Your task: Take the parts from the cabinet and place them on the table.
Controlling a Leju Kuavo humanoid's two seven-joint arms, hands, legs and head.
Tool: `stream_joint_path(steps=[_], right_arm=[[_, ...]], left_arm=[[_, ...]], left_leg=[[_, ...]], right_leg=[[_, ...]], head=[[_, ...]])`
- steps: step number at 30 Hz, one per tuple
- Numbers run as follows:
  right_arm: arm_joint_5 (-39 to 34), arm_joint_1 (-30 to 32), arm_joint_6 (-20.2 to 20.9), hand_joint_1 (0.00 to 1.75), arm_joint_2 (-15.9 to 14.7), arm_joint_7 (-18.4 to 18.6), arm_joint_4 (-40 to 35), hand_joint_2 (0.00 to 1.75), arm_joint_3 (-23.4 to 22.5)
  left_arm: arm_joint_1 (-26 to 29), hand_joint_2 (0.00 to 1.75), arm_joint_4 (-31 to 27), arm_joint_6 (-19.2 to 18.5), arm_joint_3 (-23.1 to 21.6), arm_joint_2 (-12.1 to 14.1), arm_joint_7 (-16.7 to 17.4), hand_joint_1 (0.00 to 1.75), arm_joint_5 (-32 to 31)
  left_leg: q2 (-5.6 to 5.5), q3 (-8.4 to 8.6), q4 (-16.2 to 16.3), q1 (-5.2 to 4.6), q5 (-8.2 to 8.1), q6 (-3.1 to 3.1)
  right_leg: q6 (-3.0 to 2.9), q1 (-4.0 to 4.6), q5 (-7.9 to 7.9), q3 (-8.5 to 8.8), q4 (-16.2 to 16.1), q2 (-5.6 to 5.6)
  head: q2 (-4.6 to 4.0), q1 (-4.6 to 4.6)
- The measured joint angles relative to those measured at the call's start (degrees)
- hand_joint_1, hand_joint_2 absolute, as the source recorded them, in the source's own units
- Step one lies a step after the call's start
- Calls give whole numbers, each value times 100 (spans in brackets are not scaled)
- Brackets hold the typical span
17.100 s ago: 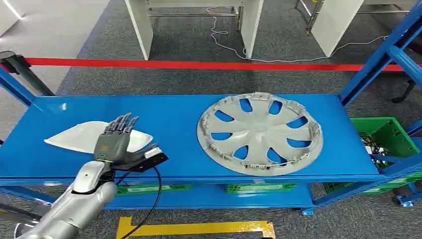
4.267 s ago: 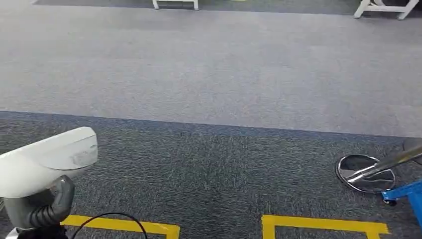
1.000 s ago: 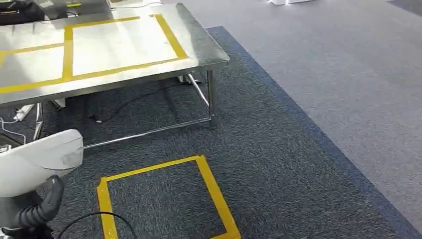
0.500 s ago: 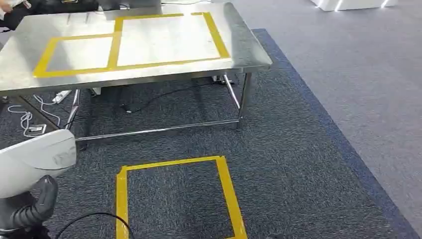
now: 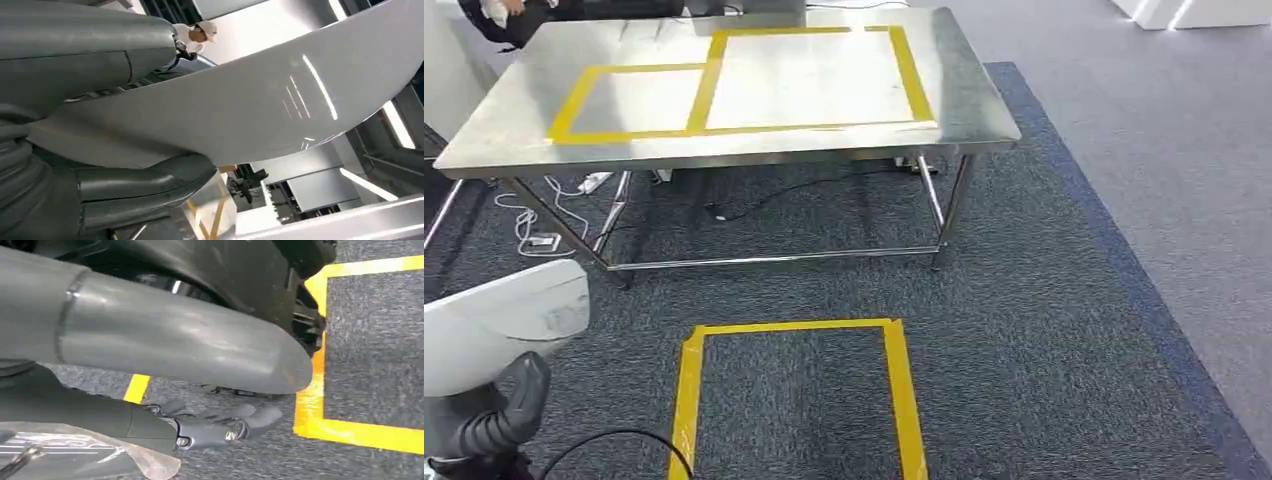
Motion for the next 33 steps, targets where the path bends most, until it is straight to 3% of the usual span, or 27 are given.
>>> stream_joint_path(steps=[1, 2, 4, 5, 6, 7, 8, 10, 11, 12, 15, 17, 18, 20, 21, 22, 23, 24, 25, 26, 27, 28, 29, 30, 32, 33], right_arm=[[0, 3, 2, 0, -2, -4, 0, 0, 0], [0, 0, 2, 0, -2, -9, 0, 0, 0], [-2, -4, 2, 0, -2, -11, 0, 0, -2], [-2, 7, 0, 0, -6, -11, 0, 0, -2], [-6, 17, 2, 0, -13, -9, 0, 0, -4], [-9, 22, 2, 0, -15, -11, 0, 0, -7], [-9, 21, 2, 0, -15, -11, 0, 0, -7], [-9, 12, 9, 0, -15, -22, 0, 0, -9], [-11, 5, 15, 0, -15, -33, 2, 0, -9], [-15, -6, 31, 0, -17, -46, 0, 0, -11], [-15, -17, 42, 0, -15, -68, 2, 0, -11], [-17, -37, 52, 0, -17, -96, 2, 0, -13], [-17, -42, 57, 0, -17, -103, 2, 0, -13], [-20, -27, 66, 0, -17, -116, 2, 0, -24], [-20, -10, 70, 0, -17, -118, 2, 0, -35], [-20, 8, 81, 0, -17, -118, 2, 0, -42], [-17, 24, 83, 0, -17, -118, 2, 0, -46], [-20, 30, 85, 0, -17, -120, 2, 0, -50], [-20, 31, 85, 0, -20, -127, 2, 0, -57], [-20, 57, 87, 0, -22, -133, 2, 0, -63], [-20, 38, 87, 0, -22, -142, 2, 0, -68], [-17, 39, 87, 0, -26, -142, 2, 0, -74], [-20, 35, 87, 0, -26, -151, 2, 0, -83], [-17, 29, 89, 0, -26, -151, 2, 0, -87], [-20, 8, 90, 0, -26, -157, 2, 0, -94], [-24, -4, 90, 0, -26, -160, 2, 0, -101]], left_arm=[[3, 175, -2, 0, 0, 2, 0, 175, 0], [-14, 175, -9, 0, -2, 2, 0, 175, 2], [-13, 175, -9, -2, -7, 2, 0, 175, 2], [-5, 175, -9, -2, -7, 5, 0, 175, 4], [-1, 175, -9, -2, -7, 9, 0, 175, 2], [-2, 175, -9, -2, -7, 11, 0, 175, 2], [-4, 175, -9, -2, -7, 11, 0, 175, 2], [-3, 175, -9, 2, -7, 11, 0, 175, 2], [-7, 175, -7, 2, -9, 15, 9, 175, 2], [-3, 175, -24, 11, -9, 15, 0, 175, 0], [6, 175, -42, 18, -7, 15, 0, 175, -2], [23, 175, -46, 22, -4, 15, 0, 175, -2], [19, 175, -46, 24, -7, 13, -2, 175, -2], [30, 175, -46, 26, -9, 15, 0, 175, -15], [34, 175, -46, 26, -11, 15, 0, 175, -18], [36, 175, -46, 26, -9, 13, 0, 175, -17], [37, 175, -46, 26, -9, 15, 0, 175, -15], [37, 175, -46, 26, -9, 15, 0, 175, -15], [35, 175, -46, 26, -9, 15, 0, 175, -15], [28, 175, -46, 26, -11, 15, -2, 175, -15], [36, 175, -44, 22, -13, 15, 7, 175, -20], [28, 175, -46, 24, -20, 15, 2, 175, -24], [28, 175, -48, 22, -24, 15, 2, 175, -37], [33, 175, -52, 22, -26, 15, -2, 175, -41], [18, 175, -61, 26, -28, 18, -2, 175, -48], [-9, 175, -59, 26, -35, 13, 0, 175, -50]], left_leg=[[87, 7, 81, 4, -40, -30], [175, -111, 338, 2, -162, -67], [223, -598, 1259, 26, -539, -113], [223, -847, 1668, 31, -626, -123], [223, -977, 1801, 34, -550, -125], [224, -962, 1678, 34, -346, -113], [225, -862, 1353, 33, -69, -88], [252, -536, 432, 14, 507, -6], [289, -472, 443, -39, 351, 26], [291, -323, 201, -50, 236, 74], [247, -253, 70, -36, 145, 149], [233, -97, -37, 3, 121, 204], [235, -66, -49, 3, 94, 239], [228, 16, -49, -1, -10, 244], [214, 83, -49, -2, -66, 244], [195, 174, -49, -2, -133, 241], [182, 285, -49, -2, -204, 233], [175, 396, -49, -3, -281, 219], [175, 508, -50, -3, -365, 199], [173, 555, -25, -18, -455, 173], [146, 589, -16, -27, -514, 140], [150, 599, -32, -22, -579, 98], [148, 711, -9, -10, -561, 56], [149, 710, 6, -11, -527, 38], [204, 558, 373, -5, -496, -13], [216, 320, 765, 8, -529, -53]], right_leg=[[-29, -17, 4, 39, -21, -20], [-70, -17, -24, 81, -22, -33], [-97, -13, -92, 148, -20, -67], [-95, -12, -134, 190, -20, -81], [-90, -12, -181, 243, -20, -90], [-80, -12, -235, 311, -20, -94], [-71, -12, -289, 386, -20, -96], [-49, -12, -405, 542, -31, -104], [-14, 10, -455, 521, -68, -117], [34, 16, -490, 541, -93, -110], [127, 17, -396, 699, -123, -177], [160, 11, -380, 418, 339, -115], [157, 11, -422, 123, 766, -90], [183, 12, -819, -497, 1509, -78], [192, 13, -996, -689, 1633, -74], [197, 13, -1018, -790, 1568, -74], [194, 13, -881, -796, 1327, -73], [181, 13, -588, -742, 971, -73], [157, 14, -137, -668, 532, -70], [119, 26, 443, -685, 194, -71], [85, 40, 234, -658, 223, -83], [49, 67, 262, -549, 229, -77], [0, 65, 287, -539, 192, -75], [-42, 68, 249, -465, 182, -76], [-94, 25, 204, -317, 128, -73], [-127, 23, 153, -252, 111, -74]], head=[[0, -4], [0, -55], [0, -61], [0, -63], [0, -59], [0, -63], [0, -63], [0, -66], [-2, -55], [0, -94], [0, -70], [0, -33], [0, -24], [0, -20], [0, -18], [0, -20], [0, -18], [0, -20], [0, -20], [0, -13], [0, -17], [0, -22], [0, -16], [0, 5], [0, -18], [0, -24]])
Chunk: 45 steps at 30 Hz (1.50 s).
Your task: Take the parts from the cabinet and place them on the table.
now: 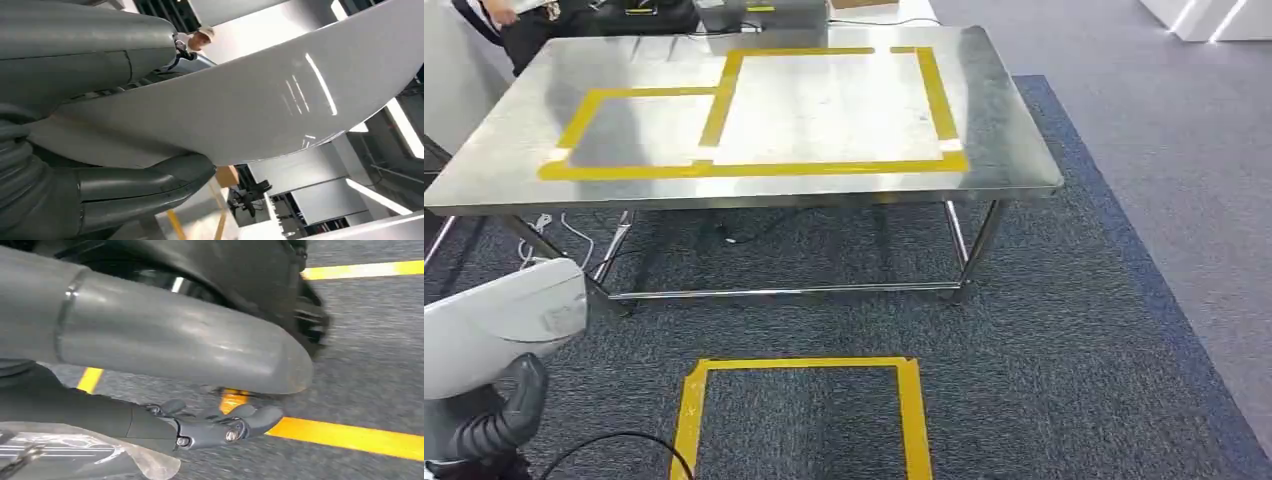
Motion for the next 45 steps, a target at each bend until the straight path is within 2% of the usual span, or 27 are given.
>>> stream_joint_path(steps=[2, 4, 6, 7, 8, 9, 10, 12, 13, 15, 17, 19, 21, 22, 23, 24, 25, 27, 29, 31, 34, 35, 37, 39, 41, 43, 45], right_arm=[[-2, 7, 4, 0, 0, 4, 0, 0, -9], [-2, 30, 4, 0, 0, 9, 0, 0, -15], [-2, 35, 4, 0, 0, 9, 0, 0, -20], [-5, 31, 4, 0, 0, 9, 0, 0, -22], [-7, 54, 7, 0, 0, 9, 2, 0, -22], [-20, 36, 19, 0, 0, 9, 2, 0, -24], [-31, 33, 26, 0, 0, 0, 2, 0, -26], [-55, 29, 57, 0, 0, -11, 2, 0, -37], [-61, 8, 63, 0, -2, -18, 2, 0, -37], [-61, -9, 81, 0, 0, -35, 2, 0, -39], [-64, -2, 81, 0, 0, -42, 2, 0, -42], [-64, 23, 81, 0, 0, -44, 2, 0, -41], [-64, 37, 83, 0, 0, -44, 2, 0, -44], [-61, 39, 83, 0, 0, -44, 2, 0, -44], [-64, 50, 90, 0, 0, -46, 2, 0, -44], [-61, 70, 92, 0, -2, -46, 2, 0, -46], [-59, 61, 98, 0, -4, -48, 2, 0, -46], [-48, 54, 109, 0, -7, -59, 2, 0, -46], [-35, 35, 116, 0, -11, -61, 0, 0, -46], [-33, 17, 116, 0, -11, -64, 0, 0, -46], [-15, 28, 116, 0, -11, -63, 0, 0, -46], [-11, 31, 116, 0, -11, -63, 0, 0, -46], [-5, 26, 116, 0, -11, -63, 0, 0, -46], [-3, 23, 116, 0, -7, -63, 4, 0, -46], [-2, 12, 114, 0, -7, -61, 4, 0, -46], [2, 2, 112, 0, -9, -68, 4, 0, -46], [9, -18, 114, 0, -11, -79, 4, 0, -46]], left_arm=[[7, 175, 0, 4, -17, 4, 0, 175, -7], [13, 175, 0, 9, -17, 4, 0, 175, -9], [14, 175, 0, 9, -26, 2, 0, 175, -31], [14, 175, 0, 13, -28, 2, 0, 175, -48], [21, 175, 2, 24, -31, 4, 0, 175, -65], [44, 175, 5, 46, -33, 2, 0, 175, -68], [54, 175, 2, 52, -39, 2, 9, 175, -74], [47, 175, 0, 83, -66, 2, 4, 175, -76], [48, 175, -2, 96, -76, 4, 0, 175, -85], [53, 175, -4, 107, -109, 2, -2, 175, -94], [45, 175, -4, 133, -140, 2, 0, 175, -131], [52, 175, -4, 151, -157, 2, 0, 175, -142], [51, 175, -4, 157, -168, 2, 0, 175, -146], [51, 175, -4, 162, -173, 4, 0, 175, -149], [52, 175, -4, 171, -175, 4, 0, 175, -155], [43, 175, 2, 179, -183, 6, 2, 175, -164], [44, 175, 0, 201, -186, 6, 0, 175, -173], [36, 175, -6, 229, -201, 15, 2, 175, -175], [19, 175, -24, 245, -203, 39, 0, 175, -173], [-1, 175, -28, 258, -203, 52, 0, 175, -144], [10, 175, -28, 260, -203, 81, 0, 175, -129], [9, 175, -28, 260, -203, 83, 0, 175, -127], [13, 175, -28, 267, -205, 89, 0, 175, -125], [18, 175, -28, 275, -205, 98, 0, 175, -125], [34, 175, -30, 297, -208, 96, 7, 175, -131], [20, 175, -33, 319, -212, 96, 4, 175, -179], [24, 175, -35, 359, -219, 105, 0, 175, -219]], left_leg=[[2, -553, 732, 30, -387, -52], [4, -854, 881, 46, -674, -86], [10, -863, 407, 49, -397, -63], [21, -825, 10, 47, 9, -48], [71, -817, -373, 43, 629, -17], [80, -861, -395, 11, 675, 8], [67, -815, -416, -2, 630, 58], [42, -773, -491, -6, 638, 139], [22, -668, -547, 17, 640, 170], [29, -502, -661, 26, 582, 243], [27, -397, -671, 24, 474, 263], [3, -234, -671, 16, 334, 276], [-18, -12, -672, 11, 171, 268], [-18, 111, -673, 7, 78, 259], [-16, 151, -682, 5, -9, 245], [-26, 268, -646, -10, -102, 215], [-46, 249, -667, -11, -146, 171], [-45, 375, -686, 6, -128, 92], [-20, 167, -250, -4, 105, 46], [6, -359, 544, 16, 201, -15], [13, -959, 963, 39, -599, -72], [16, -1017, 876, 39, -667, -71], [17, -964, 276, 29, -235, -26], [52, -922, -483, -8, 785, 68], [42, -886, -496, -37, 712, 106], [27, -805, -589, -28, 709, 211], [29, -597, -661, 3, 702, 271]], right_leg=[[-7, 0, -117, 116, -2, 0], [-1, -5, -248, 277, -2, 6], [27, -14, -418, 501, -6, 20], [51, -19, -498, 615, -8, 19], [71, -15, -561, 599, -36, 15], [95, 8, -639, 778, 3, 34], [144, 7, -677, 695, -56, 22], [245, 3, -580, 827, -56, 8], [270, 7, -549, 787, 34, 10], [279, 0, -509, 384, 650, 8], [290, 0, -806, -175, 1333, 12], [305, 2, -1206, -548, 1520, 12], [294, 2, -1021, -600, 1094, 12], [274, 3, -665, -551, 701, 13], [240, 5, -124, -518, 320, 13], [223, 34, 185, -549, 264, 12], [188, 51, 30, -479, 252, 6], [101, 72, 71, -368, 204, 3], [64, 12, 60, -152, 58, 11], [14, -8, -6, 39, -60, 7], [20, -14, -188, 306, -120, 22], [21, -14, -254, 393, -120, 31], [41, -12, -414, 607, -125, 43], [78, -3, -553, 674, -125, 37], [167, 16, -694, 751, -177, 47], [249, 20, -568, 899, -108, 42], [291, 11, -547, 671, 321, 35]], head=[[0, 2], [0, 0], [0, 0], [0, -6], [0, -8], [-2, -32], [-2, -30], [-2, -32], [0, -21], [0, -2], [0, 4], [0, 13], [0, 13], [0, 13], [0, 13], [0, -13], [0, 7], [0, 18], [0, 0], [0, -28], [0, -33], [0, -33], [0, -33], [0, -41], [0, -33], [0, -35], [0, -2]])
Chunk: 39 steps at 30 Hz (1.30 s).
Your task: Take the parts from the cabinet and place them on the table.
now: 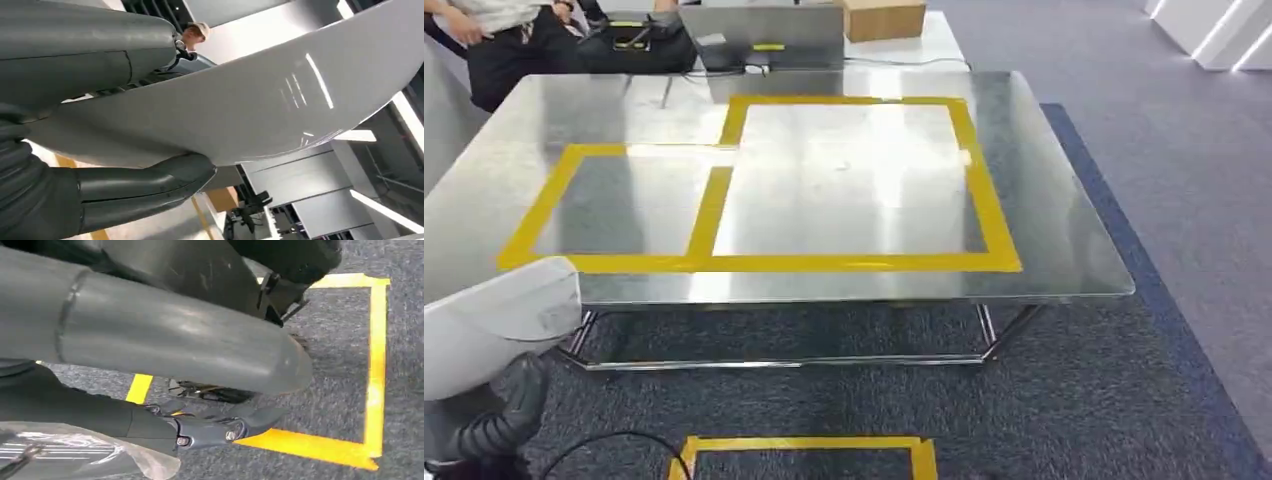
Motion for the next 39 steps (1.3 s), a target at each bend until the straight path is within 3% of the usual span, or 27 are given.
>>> stream_joint_path(steps=[1, 3, 4, 5, 6, 7, 8, 9, 10, 12, 13, 16, 19, 22, 31, 34, 39], right_arm=[[7, -11, 2, 0, 0, 0, 0, 0, 2], [13, 0, 0, 0, 0, -2, 0, 0, 2], [17, 12, 0, 0, 0, -2, 0, 0, 2], [22, 22, 0, 0, 0, -2, 0, 0, 2], [22, 26, 0, 0, 0, -2, 0, 0, 2], [24, 26, 0, 0, 0, -2, 0, 0, 2], [33, 26, 0, 0, 0, -2, 0, 0, 2], [35, 54, 0, 0, -11, -2, 0, 0, 2], [37, 40, 0, 0, -22, 0, 2, 0, 2], [50, 43, 13, 0, -31, 4, 0, 0, 2], [57, 57, 24, 0, -33, 2, 2, 0, 2], [105, 17, 42, 0, -33, 2, 2, 0, 2], [153, 12, 74, 0, -33, 2, 2, 0, 2], [225, 0, 144, 0, -39, 2, 2, 0, 4], [396, -36, 297, 0, -101, -24, 2, 0, 39], [415, -65, 339, 0, -129, -24, 2, 0, 61], [439, -62, 350, 0, -146, -26, 4, 0, 66]], left_arm=[[-16, 175, 0, 22, -2, 9, 0, 175, -39], [-15, 175, 2, 113, -4, 17, 0, 175, -200], [-16, 175, 4, 166, -4, 26, 0, 175, -292], [-12, 175, 4, 242, -2, 37, 0, 175, -414], [-14, 175, 7, 344, 0, 39, 0, 175, -560], [-17, 175, 7, 471, 4, 42, 17, 175, -753], [-18, 175, 7, 610, 7, 52, 79, 175, -1002], [-19, 175, 11, 730, 7, 70, 138, 175, -1227], [-32, 175, 26, 813, 7, 94, 184, 175, -1384], [-47, 175, 33, 1020, 11, 176, 432, 175, -1832], [-63, 175, 39, 1166, 15, 241, 593, 175, -2154], [-189, 175, 85, 1421, 48, 505, 1260, 175, -3365], [-430, 175, 199, 1338, 98, 836, 1868, 175, -4193], [-847, 175, 530, 921, 101, 1256, 2358, 175, -4799], [-2774, 175, 2294, 247, -26, 2258, 2785, 175, -5287], [-3507, 175, 3089, 151, -101, 2435, 2680, 175, -5167], [-3981, 175, 3716, 120, -227, 2557, 2704, 175, -5134]], left_leg=[[-5, 25, -2, 0, -51, 18], [-7, 108, -1, -13, -144, 34], [-15, 168, 0, -20, -206, 38], [-26, 249, 2, -31, -260, 39], [-34, 342, 2, -44, -328, 38], [-37, 440, 2, -56, -397, 38], [-35, 544, -2, -69, -472, 33], [-33, 550, -21, -58, -537, 24], [-50, 631, -5, -69, -564, -13], [-55, 637, 15, -55, -614, -73], [-45, 660, 4, -61, -574, -48], [-43, 685, -31, -65, -565, -57], [-42, 772, -185, -68, -653, -49], [-44, 779, -205, -68, -636, -83], [-41, 780, -209, -66, -577, -177], [-38, 777, -208, -67, -569, -179], [-19, 789, -206, -77, -569, -178]], right_leg=[[8, -1, -50, -259, 397, -3], [23, -6, -522, -798, 1061, -2], [23, -2, -693, -971, 1183, -2], [4, -1, -696, -1060, 1118, -4], [-22, 3, -556, -1059, 874, -2], [-44, 14, -285, -997, 506, -2], [-90, 36, 163, -918, 53, -1], [-162, 63, 649, -887, -178, 17], [-161, 86, 477, -988, -136, 12], [-207, 99, 612, -848, -250, 14], [-163, 92, 647, -844, -269, 16], [-174, 90, 611, -820, -284, 37], [-204, 93, 571, -815, -286, 29], [-220, 95, 563, -800, -288, 13], [-268, 99, 616, -796, -285, 18], [-263, 92, 636, -794, -286, 24], [-260, 86, 640, -796, -291, 44]], head=[[0, 16], [0, 46], [0, 44], [0, 59], [0, 55], [0, 57], [0, 61], [0, 48], [0, 0], [0, -9], [0, -11], [0, -13], [0, -15], [0, -9], [0, -9], [0, -9], [0, -11]])
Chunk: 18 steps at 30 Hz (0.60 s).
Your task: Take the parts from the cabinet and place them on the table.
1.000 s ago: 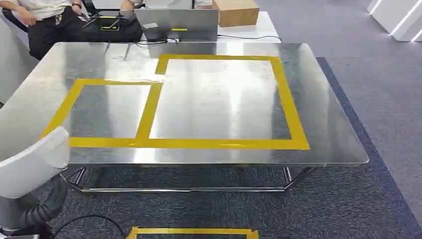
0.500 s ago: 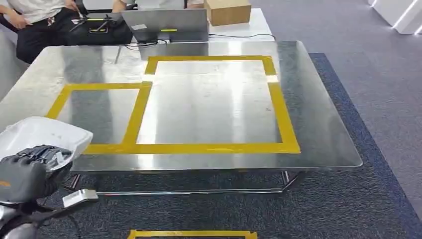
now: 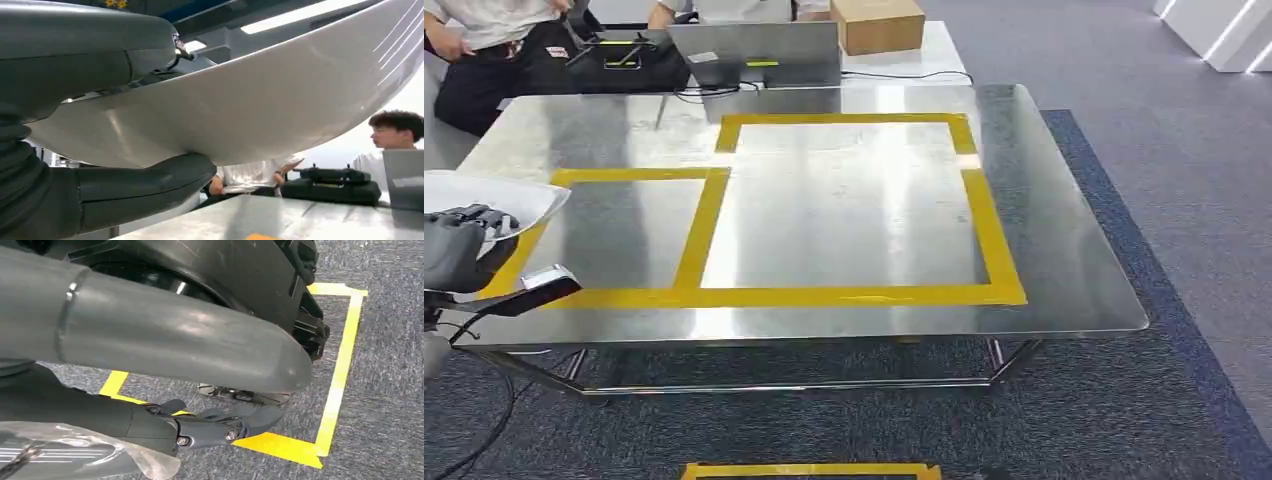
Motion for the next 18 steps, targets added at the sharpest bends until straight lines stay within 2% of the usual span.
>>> stream_joint_path(steps=[2, 6, 8, 11, 13, 18], right_arm=[[30, -5, 37, 0, -11, 0, 0, 0, 11], [105, -40, 70, 0, -28, -2, 2, 0, 92], [131, -40, 70, 0, -31, 4, 4, 0, 127], [155, -42, 72, 0, -31, 24, 7, 0, 140], [166, -42, 72, 0, -31, 31, 9, 0, 142], [166, -42, 72, 0, -31, 31, 9, 0, 142]], left_arm=[[-324, 175, 400, -131, -126, 9, 87, 175, -100], [-1374, 175, 1803, -227, -502, -28, 144, 175, -441], [-1879, 175, 2518, -218, -710, -151, 264, 175, -664], [-2324, 175, 3224, -223, -942, -341, 400, 175, -791], [-2462, 175, 3478, -223, -1023, -420, 417, 175, -798], [-2462, 175, 3478, -223, -1023, -420, 417, 175, -798]], left_leg=[[-6, -5, 4, 0, 2, 2], [-10, -6, 4, -1, 4, 4], [-8, -6, 5, -2, 5, 5], [-1, -7, 5, -5, 5, 7], [4, -7, 5, -5, 4, 8], [4, -7, 5, -5, 4, 8]], right_leg=[[0, 2, 0, -3, -5, -9], [3, 0, 6, -1, -8, -14], [9, -1, 10, 0, -10, -9], [10, -4, 12, -1, -11, -2], [10, -4, 12, -1, -11, 3], [10, -4, 12, -1, -11, 3]], head=[[0, 2], [0, 0], [0, 2], [0, 2], [0, 4], [0, 4]])
